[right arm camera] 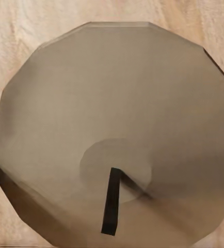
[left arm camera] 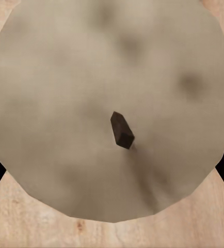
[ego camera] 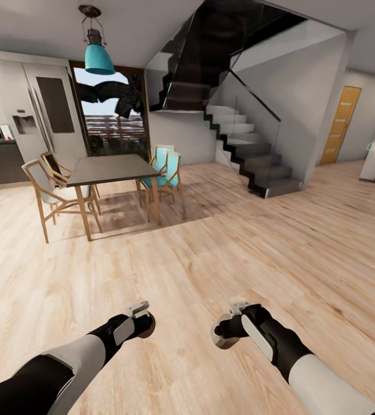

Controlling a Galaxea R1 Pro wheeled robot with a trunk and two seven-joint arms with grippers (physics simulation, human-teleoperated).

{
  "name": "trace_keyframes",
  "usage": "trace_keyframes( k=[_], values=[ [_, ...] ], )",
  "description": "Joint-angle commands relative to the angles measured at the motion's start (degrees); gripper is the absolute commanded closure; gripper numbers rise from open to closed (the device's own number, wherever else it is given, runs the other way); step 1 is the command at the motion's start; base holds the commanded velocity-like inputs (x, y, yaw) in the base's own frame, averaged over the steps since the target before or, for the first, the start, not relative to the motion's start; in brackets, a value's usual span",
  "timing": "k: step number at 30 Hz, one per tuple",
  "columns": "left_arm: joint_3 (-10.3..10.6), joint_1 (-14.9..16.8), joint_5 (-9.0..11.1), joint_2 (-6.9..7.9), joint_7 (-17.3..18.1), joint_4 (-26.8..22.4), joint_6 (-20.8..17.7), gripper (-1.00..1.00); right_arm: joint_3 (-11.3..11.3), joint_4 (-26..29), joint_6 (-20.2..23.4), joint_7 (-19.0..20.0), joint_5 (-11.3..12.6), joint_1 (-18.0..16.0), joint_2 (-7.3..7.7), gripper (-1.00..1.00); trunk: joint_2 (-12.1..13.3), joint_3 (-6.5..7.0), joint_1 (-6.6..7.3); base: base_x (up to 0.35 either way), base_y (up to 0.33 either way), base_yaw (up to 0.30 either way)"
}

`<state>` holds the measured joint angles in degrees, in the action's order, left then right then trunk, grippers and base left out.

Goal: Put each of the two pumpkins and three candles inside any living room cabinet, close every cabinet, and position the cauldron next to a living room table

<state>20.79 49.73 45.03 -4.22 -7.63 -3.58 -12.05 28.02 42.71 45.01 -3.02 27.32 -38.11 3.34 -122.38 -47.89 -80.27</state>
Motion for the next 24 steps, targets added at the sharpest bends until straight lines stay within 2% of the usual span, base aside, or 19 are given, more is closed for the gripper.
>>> trace_keyframes(
  k=[1,24],
  values=[
    [0.48,0.02,0.50,0.00,-0.32,-0.11,-0.26,1.00,0.28,0.11,0.17,-0.32,0.37,-0.04,0.09,1.00,0.39,0.15,0.24,0.000,0.000,0.269],
    [0.48,0.02,0.67,-0.06,-0.54,-0.06,-0.26,1.00,0.58,0.09,0.14,-0.32,0.37,-0.04,0.09,1.00,9.61,5.59,5.29,0.000,0.000,0.233]
  ],
)
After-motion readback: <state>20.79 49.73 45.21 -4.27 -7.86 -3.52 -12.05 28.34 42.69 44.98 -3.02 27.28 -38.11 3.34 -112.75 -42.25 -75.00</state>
